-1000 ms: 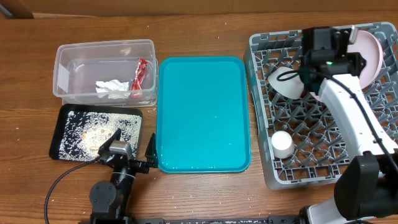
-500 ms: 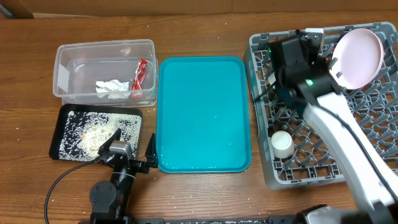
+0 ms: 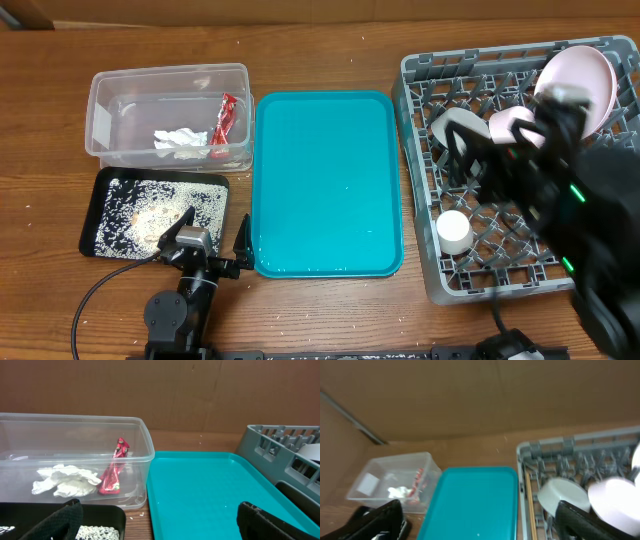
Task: Sort waste into correct bins and load items into the dishwasher
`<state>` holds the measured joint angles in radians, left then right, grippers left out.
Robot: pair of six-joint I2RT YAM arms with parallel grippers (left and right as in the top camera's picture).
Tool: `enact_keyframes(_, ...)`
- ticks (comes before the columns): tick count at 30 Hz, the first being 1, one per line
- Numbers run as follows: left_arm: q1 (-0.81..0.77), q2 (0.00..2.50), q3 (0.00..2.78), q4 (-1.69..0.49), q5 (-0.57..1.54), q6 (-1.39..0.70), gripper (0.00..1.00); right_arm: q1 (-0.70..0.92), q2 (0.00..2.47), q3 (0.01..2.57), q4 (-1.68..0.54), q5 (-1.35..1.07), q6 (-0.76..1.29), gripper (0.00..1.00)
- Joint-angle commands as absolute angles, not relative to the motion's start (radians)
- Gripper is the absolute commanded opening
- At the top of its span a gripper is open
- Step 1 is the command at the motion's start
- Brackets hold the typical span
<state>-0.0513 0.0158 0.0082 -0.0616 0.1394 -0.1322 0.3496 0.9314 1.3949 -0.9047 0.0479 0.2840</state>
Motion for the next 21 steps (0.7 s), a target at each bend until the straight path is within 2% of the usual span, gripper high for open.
enact_keyframes(1, -0.049, 0.006, 0.005, -0.063, 0.149, -0.142, 1.0, 0.354, 0.843, 1.396, -0.908, -0.01, 0.286, 1.0)
enact_keyframes(12, -0.049, 0.006, 0.005, -0.063, 0.149, -0.142, 1.0, 0.354, 0.799, 1.396, -1.144, 0.041, 0.284, 1.0)
enact_keyframes(21, -0.049, 0.006, 0.005, -0.063, 0.149, -0.142, 1.0, 0.354, 0.798, 1.391, -1.126, 0.096, 0.184, 1.0)
